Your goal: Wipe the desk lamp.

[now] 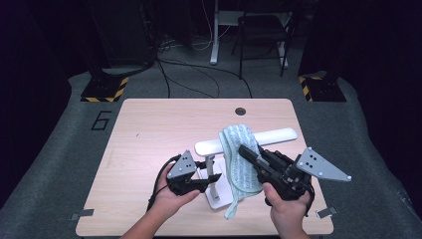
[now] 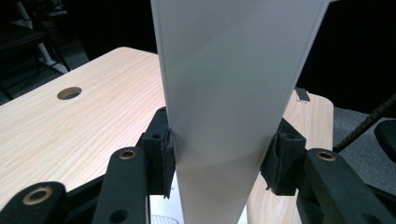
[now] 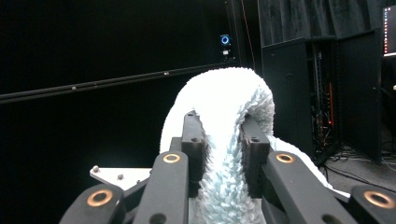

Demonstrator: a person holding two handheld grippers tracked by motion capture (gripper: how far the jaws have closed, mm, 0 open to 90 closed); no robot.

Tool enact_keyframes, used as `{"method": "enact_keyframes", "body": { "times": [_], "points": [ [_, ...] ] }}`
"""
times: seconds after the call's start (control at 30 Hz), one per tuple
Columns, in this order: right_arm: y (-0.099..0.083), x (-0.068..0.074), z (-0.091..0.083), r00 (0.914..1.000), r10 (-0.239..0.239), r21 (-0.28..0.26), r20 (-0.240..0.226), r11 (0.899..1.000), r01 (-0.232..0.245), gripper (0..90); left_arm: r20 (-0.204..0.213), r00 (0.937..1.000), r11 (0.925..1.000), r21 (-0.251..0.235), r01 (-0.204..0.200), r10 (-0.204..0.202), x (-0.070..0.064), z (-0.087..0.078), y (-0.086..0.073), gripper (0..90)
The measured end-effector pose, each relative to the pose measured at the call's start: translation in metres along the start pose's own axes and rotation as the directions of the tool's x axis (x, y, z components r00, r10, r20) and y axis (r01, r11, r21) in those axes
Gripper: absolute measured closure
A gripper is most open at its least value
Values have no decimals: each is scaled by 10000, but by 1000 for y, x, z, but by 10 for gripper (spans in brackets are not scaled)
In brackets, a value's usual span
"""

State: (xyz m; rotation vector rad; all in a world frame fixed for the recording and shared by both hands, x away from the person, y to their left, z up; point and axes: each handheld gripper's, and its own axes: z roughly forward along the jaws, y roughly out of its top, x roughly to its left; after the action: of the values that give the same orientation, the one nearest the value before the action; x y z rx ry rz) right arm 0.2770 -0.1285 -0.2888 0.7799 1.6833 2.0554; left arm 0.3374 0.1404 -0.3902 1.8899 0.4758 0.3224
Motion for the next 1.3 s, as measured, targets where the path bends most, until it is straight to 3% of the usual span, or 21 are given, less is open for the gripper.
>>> {"method": "enact_keyframes", "body": {
  "times": [0.07, 0.1, 0.13, 0.23, 0.37, 0.47, 0.57, 0.73, 0.8, 0.9, 1.03, 1.1, 1.3],
  "points": [
    [0, 1, 1, 9993, -269, 125, 255, 9996, 266, 768, -10, 10000, 10000, 20, -64, 64, 0, 0, 0, 527],
    [3, 4, 2, 9969, -589, 431, 518, 9975, 566, 769, -18, 10000, 10000, 6, -39, 39, 0, 0, 0, 526],
    [11, 12, 1, 9921, -1125, 342, 552, 9933, 1108, 769, -14, 10000, 10000, 7, -50, 50, 0, 0, 0, 527],
    [26, 21, 6, 9822, -1775, 255, 616, 9840, 1763, 769, 1, 10000, 10000, 18, -11, 11, 0, 0, 0, 527],
    [34, 16, 22, 9868, -1553, 522, 460, 9869, 1529, 765, 0, 10000, 10000, 5, 0, 0, 0, 0, 0, 526],
    [27, 9, 36, 9929, -1100, 1025, 450, 9892, 1050, 755, -2, 10000, 10000, 3, -31, 31, 0, 0, 0, 526],
    [19, 7, 47, 9923, -1129, 1308, 507, 9858, 1054, 735, 2, 10000, 10000, 27, -45, 45, 0, 0, 0, 526],
    [13, 7, 62, 9865, -1494, 1862, 676, 9732, 1347, 670, 24, 10000, 10000, 15, -29, 29, 0, 0, 0, 526],
    [10, 8, 67, 9778, -1912, 2211, 854, 9606, 1685, 641, -13, 10000, 10000, 19, -52, 52, 0, 0, 0, 526],
    [7, 10, 73, 9722, -2145, 2842, 944, 9417, 1802, 584, 20, 10000, 10000, 23, -24, 24, 0, 0, 0, 526],
    [7, 9, 75, 9708, -2182, 2795, 993, 9425, 1832, 575, 20, 10000, 10000, 12, -11, 11, 0, 0, 0, 526],
    [7, 10, 74, 9731, -2083, 2788, 985, 9445, 1740, 621, 10, 10000, 10000, 25, -24, 24, 0, 0, 0, 526],
    [5, 19, 81, 9768, -2059, 2664, 594, 9463, 1833, 662, -101, 9999, 10000, -20, 14, -14, 1, 0, 0, 526]
  ]
}}
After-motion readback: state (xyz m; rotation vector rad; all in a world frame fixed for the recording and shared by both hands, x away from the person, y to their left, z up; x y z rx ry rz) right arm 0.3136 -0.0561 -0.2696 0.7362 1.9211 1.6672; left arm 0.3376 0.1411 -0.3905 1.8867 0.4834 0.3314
